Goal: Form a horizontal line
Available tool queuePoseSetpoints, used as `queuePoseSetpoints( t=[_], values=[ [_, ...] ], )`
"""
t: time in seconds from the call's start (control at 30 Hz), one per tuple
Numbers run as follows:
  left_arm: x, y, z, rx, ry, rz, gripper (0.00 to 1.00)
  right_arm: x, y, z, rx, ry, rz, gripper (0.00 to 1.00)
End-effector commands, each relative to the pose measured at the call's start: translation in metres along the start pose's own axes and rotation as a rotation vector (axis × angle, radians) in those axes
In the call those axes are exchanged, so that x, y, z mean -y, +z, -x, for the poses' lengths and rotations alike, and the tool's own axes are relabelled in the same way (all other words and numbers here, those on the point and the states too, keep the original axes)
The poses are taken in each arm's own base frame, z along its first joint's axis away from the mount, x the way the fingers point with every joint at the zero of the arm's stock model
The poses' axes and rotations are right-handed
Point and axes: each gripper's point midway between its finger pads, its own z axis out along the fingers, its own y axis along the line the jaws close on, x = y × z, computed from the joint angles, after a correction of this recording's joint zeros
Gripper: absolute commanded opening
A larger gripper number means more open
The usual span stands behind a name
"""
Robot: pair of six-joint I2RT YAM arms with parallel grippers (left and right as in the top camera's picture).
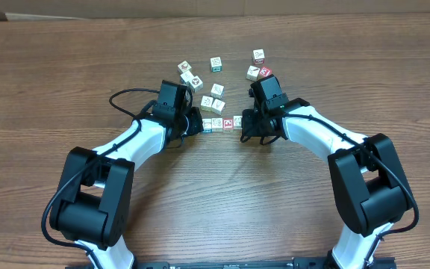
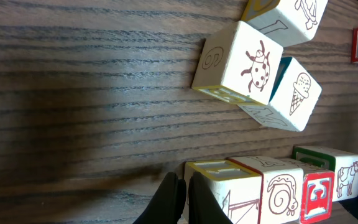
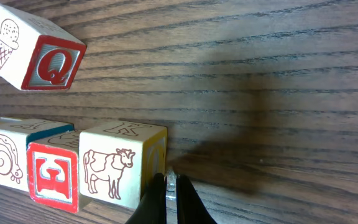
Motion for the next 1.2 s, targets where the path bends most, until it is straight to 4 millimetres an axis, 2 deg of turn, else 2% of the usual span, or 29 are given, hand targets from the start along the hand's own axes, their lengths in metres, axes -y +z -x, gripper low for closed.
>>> queuePoseSetpoints(
  t=[0.0,0.6,0.73,1.0,1.17],
  values=[
    [0.006,0.004,-0.001,-0.010,-0.003,-0.018,0.04,-0.005,0.003,-0.004,-0.009,-0.023,0.013,0.04],
    [0.006,0.004,-0.001,-0.009,-0.003,-0.018,0.04,-0.003,0.002,-0.007,-0.020,-0.030,0.002,0.04],
    [0.004,0.004,0.000,-0.005,-0.003,-0.008,0.04,0.002,0.000,-0.003,-0.003,-0.030,-0.031,0.04],
    [-0.003,0.003,0.001,0.002,-0.003,0.027,0.04,0.003,-0.023,0.012,0.062,-0.025,-0.035,0.04],
    [-0.002,-0.008,0.008,0.026,0.015,0.035,0.04,0.005,-0.037,0.005,0.042,-0.022,-0.055,0.04]
  ],
)
